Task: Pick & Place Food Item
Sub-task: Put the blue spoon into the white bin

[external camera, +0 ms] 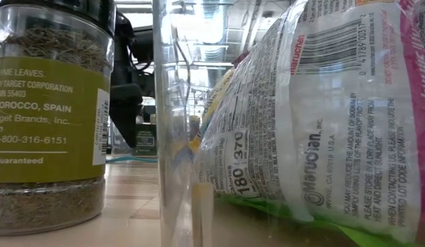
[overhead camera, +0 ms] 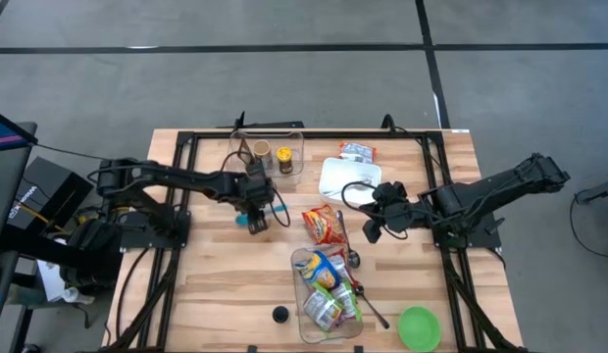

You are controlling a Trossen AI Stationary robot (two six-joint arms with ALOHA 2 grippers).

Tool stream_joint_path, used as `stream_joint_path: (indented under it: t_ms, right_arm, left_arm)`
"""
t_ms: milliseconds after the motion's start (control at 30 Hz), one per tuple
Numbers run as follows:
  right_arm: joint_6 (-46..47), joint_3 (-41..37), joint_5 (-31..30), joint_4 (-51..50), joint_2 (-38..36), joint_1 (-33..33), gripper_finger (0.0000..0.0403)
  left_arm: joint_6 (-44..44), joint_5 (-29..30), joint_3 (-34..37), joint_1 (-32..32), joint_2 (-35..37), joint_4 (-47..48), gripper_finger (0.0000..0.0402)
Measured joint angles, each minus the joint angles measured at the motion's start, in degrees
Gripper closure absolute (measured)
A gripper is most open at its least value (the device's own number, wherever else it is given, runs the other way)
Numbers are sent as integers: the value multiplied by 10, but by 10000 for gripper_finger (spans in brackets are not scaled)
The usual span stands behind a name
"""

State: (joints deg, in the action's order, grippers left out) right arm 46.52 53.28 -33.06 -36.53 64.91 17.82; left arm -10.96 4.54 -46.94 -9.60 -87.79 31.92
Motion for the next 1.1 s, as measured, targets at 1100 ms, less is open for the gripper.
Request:
stream_joint_path:
  t_ms: [1100]
  right_arm:
    - [0, 0, 17, 28, 0, 0, 401]
  left_arm:
    - [-19, 9, 23, -19, 0, -22, 214]
